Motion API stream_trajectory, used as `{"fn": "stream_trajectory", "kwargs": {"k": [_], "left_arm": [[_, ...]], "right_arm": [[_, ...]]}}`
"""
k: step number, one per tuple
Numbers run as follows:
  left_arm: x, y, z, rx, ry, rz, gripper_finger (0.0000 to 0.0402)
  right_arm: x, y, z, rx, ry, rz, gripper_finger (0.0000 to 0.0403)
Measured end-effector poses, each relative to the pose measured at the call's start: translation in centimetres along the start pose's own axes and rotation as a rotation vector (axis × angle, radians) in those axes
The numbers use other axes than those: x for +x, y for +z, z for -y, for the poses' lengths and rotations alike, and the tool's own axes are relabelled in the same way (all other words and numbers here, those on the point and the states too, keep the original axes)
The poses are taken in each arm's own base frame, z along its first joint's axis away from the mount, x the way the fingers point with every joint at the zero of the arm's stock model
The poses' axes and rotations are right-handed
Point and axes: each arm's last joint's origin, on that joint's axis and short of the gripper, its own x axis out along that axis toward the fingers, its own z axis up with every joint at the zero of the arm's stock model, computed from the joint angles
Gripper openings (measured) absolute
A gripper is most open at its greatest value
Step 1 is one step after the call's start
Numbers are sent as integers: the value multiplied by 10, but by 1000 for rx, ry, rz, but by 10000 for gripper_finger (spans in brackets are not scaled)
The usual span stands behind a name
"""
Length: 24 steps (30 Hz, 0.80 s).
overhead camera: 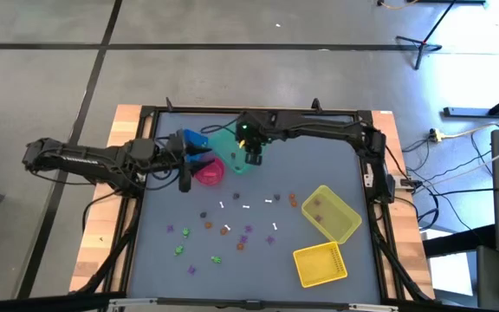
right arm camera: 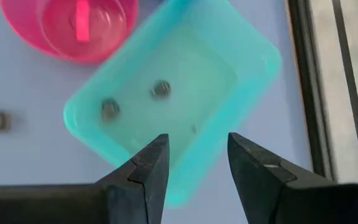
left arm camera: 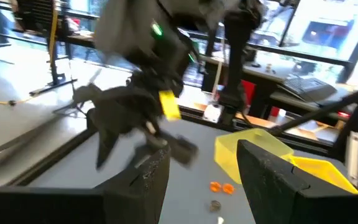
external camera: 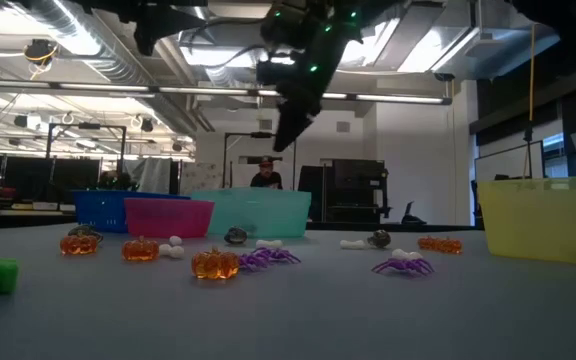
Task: Sort Halloween decoration
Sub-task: Put the black skull toy into the green bin
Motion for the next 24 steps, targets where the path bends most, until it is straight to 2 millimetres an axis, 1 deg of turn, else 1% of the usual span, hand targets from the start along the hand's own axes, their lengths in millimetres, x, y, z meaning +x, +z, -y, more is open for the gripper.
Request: {"fn": "stream_trajectory", "kwargs": {"k": [4,8,11,13,16,20,24], "left_arm": [[-2,-4,7,11,-39,-31,170],[-4,-8,12,25,-46,-63,170],[-5,-9,14,25,-49,-73,170],[-5,-10,15,25,-56,-77,170],[-6,-11,18,-14,-85,-90,170],[-4,-16,24,-34,-167,-136,170],[2,-27,34,-8,-211,-203,170]], "right_arm": [[-23,-10,3,23,-3,-38,161],[-47,-28,-1,29,-17,-37,161],[-61,-49,-4,65,-18,-40,161],[-71,-67,-7,94,-19,-45,161],[-86,-94,-12,150,-28,1,161],[-96,-127,-22,206,-25,92,161],[-101,-153,-34,257,-11,198,161]]}}
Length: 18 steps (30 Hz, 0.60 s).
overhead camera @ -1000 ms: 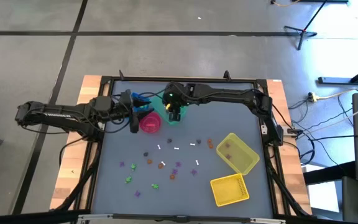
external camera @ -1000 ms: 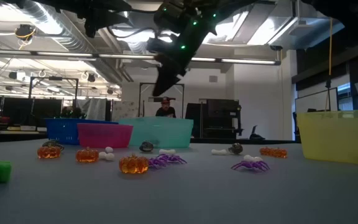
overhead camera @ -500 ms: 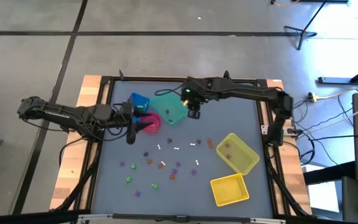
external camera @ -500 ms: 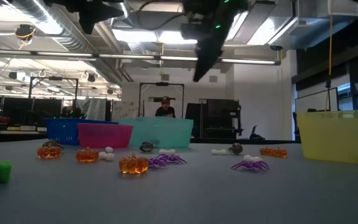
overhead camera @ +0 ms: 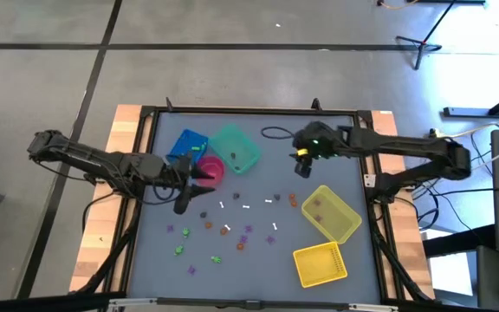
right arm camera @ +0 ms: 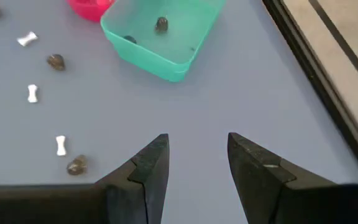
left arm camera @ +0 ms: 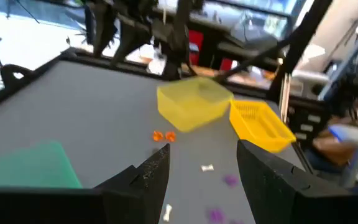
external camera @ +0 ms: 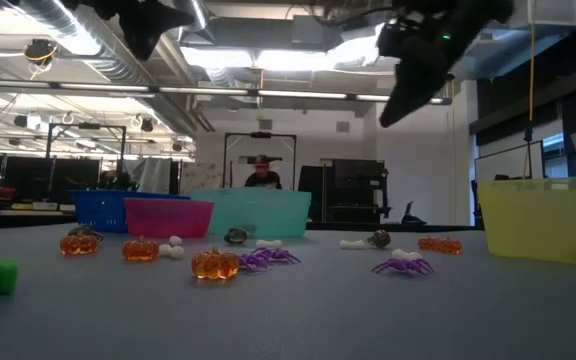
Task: Sort Halloween decoration
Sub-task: Put the black skull toy into the green bin
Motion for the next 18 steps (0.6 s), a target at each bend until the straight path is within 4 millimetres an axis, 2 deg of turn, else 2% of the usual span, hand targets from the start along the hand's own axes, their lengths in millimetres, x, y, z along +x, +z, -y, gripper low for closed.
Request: {"fn": "stream_trajectory", "kwargs": {"k": [5,10,18], "left_arm": [[15,-17,13,-2,-29,-99,170],[26,-33,24,-157,-35,-189,170],[28,-57,33,-409,-15,-390,170]], "right_arm": [[0,-30,-12,-3,39,36,161],[8,-51,-29,-57,125,19,161],[13,-62,-49,-122,190,55,161]]}}
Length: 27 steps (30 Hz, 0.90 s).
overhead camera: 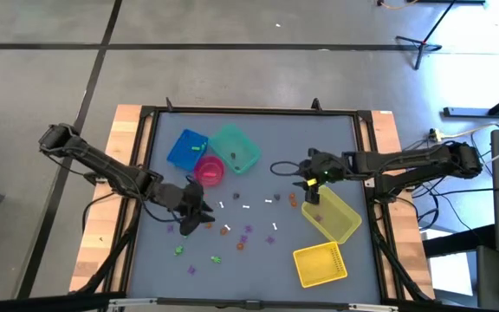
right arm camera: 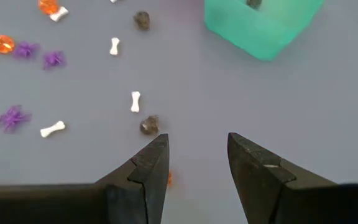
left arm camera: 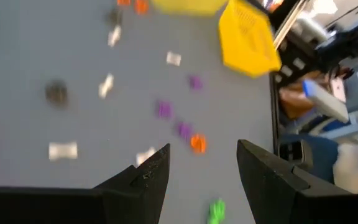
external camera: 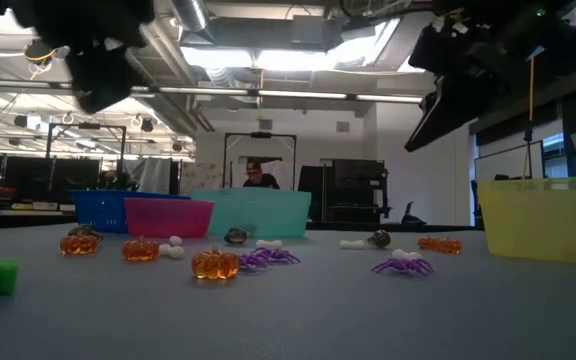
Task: Sort Halloween decoration
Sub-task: Put the black skull toy into the green bin
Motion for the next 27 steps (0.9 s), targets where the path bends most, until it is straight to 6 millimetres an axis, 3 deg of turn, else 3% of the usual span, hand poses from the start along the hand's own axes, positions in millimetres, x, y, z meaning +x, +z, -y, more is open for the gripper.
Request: {"fn": "stream_trajectory", "kwargs": {"k": [7,18,27], "left_arm": [[-3,-21,-6,-112,84,-196,170],[18,-36,-13,133,293,-142,170],[38,-49,-23,179,403,-185,170]], "right_arm": [[0,0,0,-1,1,0,161],[0,0,0,-2,1,0,161],[0,0,0,-2,1,0,161]]}}
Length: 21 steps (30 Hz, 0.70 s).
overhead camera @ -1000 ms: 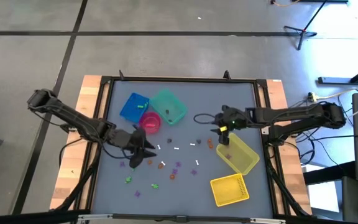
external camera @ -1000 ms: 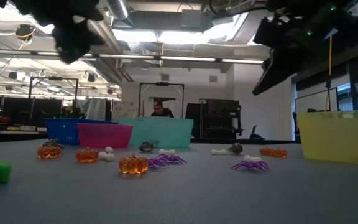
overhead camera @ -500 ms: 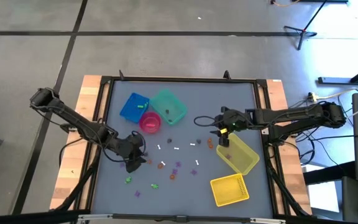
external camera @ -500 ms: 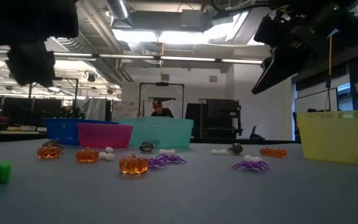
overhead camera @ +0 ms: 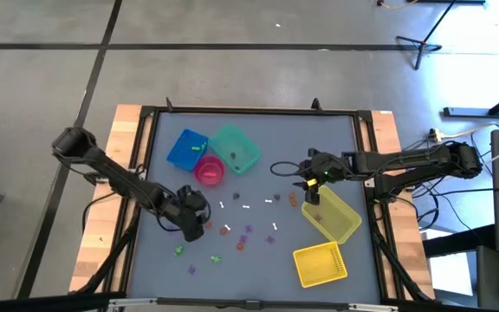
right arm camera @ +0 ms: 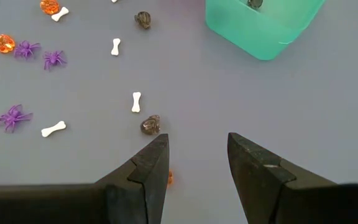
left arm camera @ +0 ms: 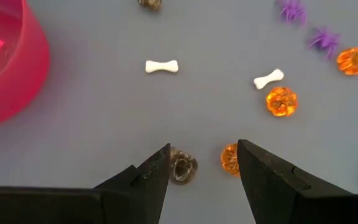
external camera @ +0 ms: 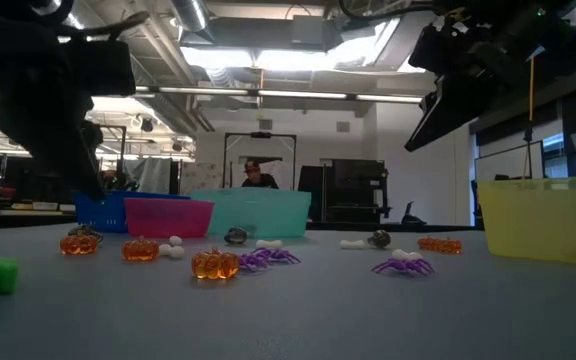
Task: Sort Halloween decoration
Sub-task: Put the black skull toy into the green bin
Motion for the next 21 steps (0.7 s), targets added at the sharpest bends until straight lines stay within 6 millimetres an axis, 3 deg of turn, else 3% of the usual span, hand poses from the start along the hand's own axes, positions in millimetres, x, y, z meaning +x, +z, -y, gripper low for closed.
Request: {"fn": "stream_trajectory", "kwargs": {"k": [21], "left_arm": [[8,-4,-2,15,56,-19,170]], "right_arm": [[0,0,0,0,0,0,161]]}}
